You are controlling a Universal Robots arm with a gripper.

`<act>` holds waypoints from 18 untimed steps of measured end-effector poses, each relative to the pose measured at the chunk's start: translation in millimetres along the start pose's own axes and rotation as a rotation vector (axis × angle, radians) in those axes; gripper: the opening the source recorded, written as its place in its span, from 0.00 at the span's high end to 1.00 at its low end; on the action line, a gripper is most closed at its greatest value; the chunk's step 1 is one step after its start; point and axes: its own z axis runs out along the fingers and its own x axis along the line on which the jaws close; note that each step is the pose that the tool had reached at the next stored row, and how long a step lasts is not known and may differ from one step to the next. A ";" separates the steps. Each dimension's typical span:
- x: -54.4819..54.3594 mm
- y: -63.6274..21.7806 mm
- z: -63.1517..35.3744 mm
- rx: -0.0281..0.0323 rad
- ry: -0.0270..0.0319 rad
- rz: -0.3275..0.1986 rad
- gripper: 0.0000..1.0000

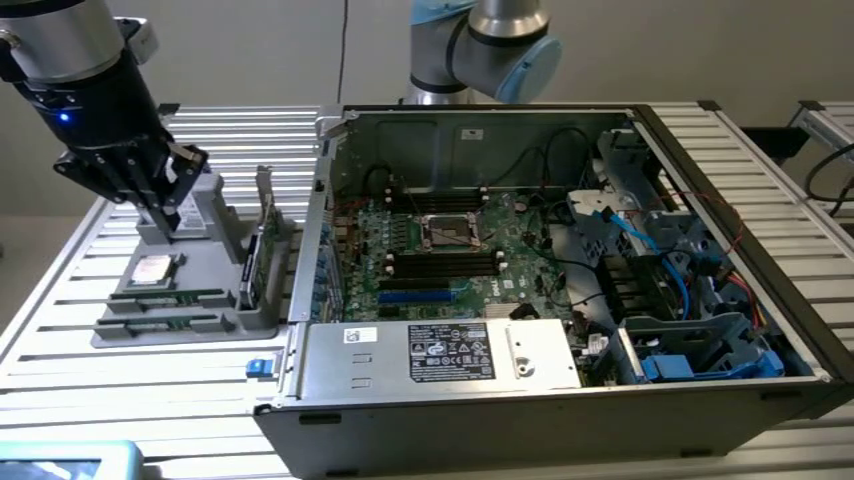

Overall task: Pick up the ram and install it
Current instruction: 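Reach for the ram, then pick up the ram and move it above insertion slot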

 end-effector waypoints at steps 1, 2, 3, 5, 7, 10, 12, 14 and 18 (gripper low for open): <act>0.9 -0.1 1.7 0.0000 0.0003 0.000 0.89; 1.6 -0.3 3.4 -0.0001 0.0004 0.000 0.89; 2.0 -0.4 4.7 -0.0001 0.0006 -0.001 0.89; 2.0 -0.4 5.3 0.0001 0.0009 -0.001 0.89; 2.1 -0.4 5.5 0.0002 0.0011 -0.005 0.89; 2.2 -0.4 6.6 0.0003 0.0034 -0.060 0.89; 2.1 -0.4 7.2 0.0005 0.0051 -0.096 0.89; 2.1 -0.5 7.9 -0.0016 0.0068 -0.132 0.89; 2.1 -0.5 9.2 -0.0070 0.0101 -0.205 0.89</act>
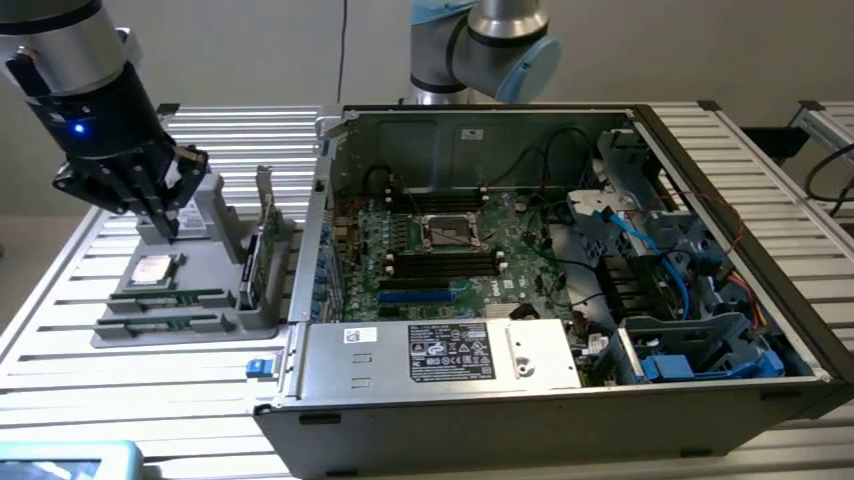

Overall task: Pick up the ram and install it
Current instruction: 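Pick up the ram and move it above insertion slot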

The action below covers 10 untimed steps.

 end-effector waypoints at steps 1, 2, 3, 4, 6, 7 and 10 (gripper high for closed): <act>0.0 0.0 0.3 -0.0019 0.0007 -0.017 0.89; 0.0 -0.1 0.6 -0.0047 0.0013 -0.036 0.89; 0.0 0.0 0.9 -0.0064 0.0019 -0.054 0.89; 0.0 0.0 1.0 -0.0063 0.0029 -0.072 0.89; 0.1 0.0 1.0 -0.0060 0.0050 -0.108 0.89; 0.0 -0.1 1.0 -0.0058 0.0060 -0.126 0.89; 0.0 0.0 1.1 -0.0052 0.0091 -0.180 0.89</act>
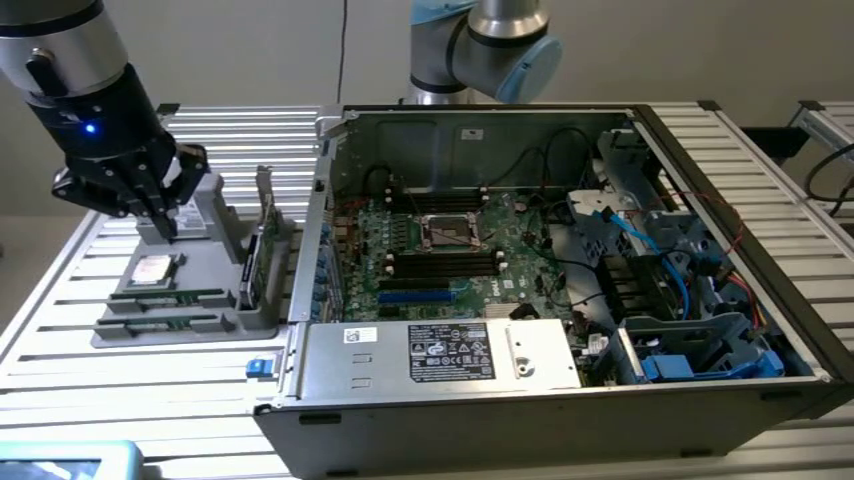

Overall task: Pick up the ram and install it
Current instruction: 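Pick up the ram and move it above insertion slot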

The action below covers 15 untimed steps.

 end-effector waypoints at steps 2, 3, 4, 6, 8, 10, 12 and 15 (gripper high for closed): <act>0.0 0.0 0.1 0.0003 0.0023 -0.038 0.89; 0.0 0.0 0.1 0.0005 0.0035 -0.055 0.89; 0.0 0.0 0.2 0.0006 0.0044 -0.074 0.89; 0.0 0.0 0.3 0.0008 0.0067 -0.110 0.89; 0.0 0.0 0.4 0.0008 0.0088 -0.146 0.89; 0.0 0.0 0.5 0.0002 0.0107 -0.182 0.89; 0.0 0.0 0.6 -0.0004 0.0125 -0.218 0.89; 0.0 -0.1 0.7 -0.0005 0.0155 -0.273 0.89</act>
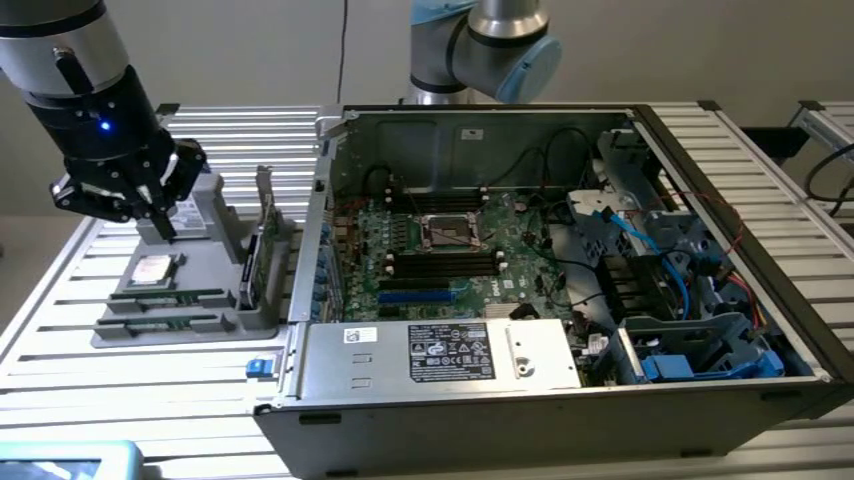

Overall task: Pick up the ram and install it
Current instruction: 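Pick up the ram and move it above insertion slot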

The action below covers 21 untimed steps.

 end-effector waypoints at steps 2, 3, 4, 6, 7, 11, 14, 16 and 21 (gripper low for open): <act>0.0 0.0 0.0 0.0001 0.0023 -0.038 0.89; 0.0 0.0 0.0 0.0003 0.0034 -0.054 0.89; 0.0 0.0 0.0 0.0006 0.0045 -0.073 0.89; 0.0 -0.1 0.0 0.0024 0.0048 -0.110 0.89; 0.0 0.0 0.1 0.0040 0.0039 -0.128 0.89; 0.0 0.0 0.0 0.0127 -0.0021 -0.200 0.89; -0.1 -0.1 0.1 0.0190 -0.0066 -0.255 0.89; 0.0 -0.1 0.1 0.0200 -0.0059 -0.292 0.89; 0.0 0.0 0.1 0.0202 -0.0012 -0.382 0.89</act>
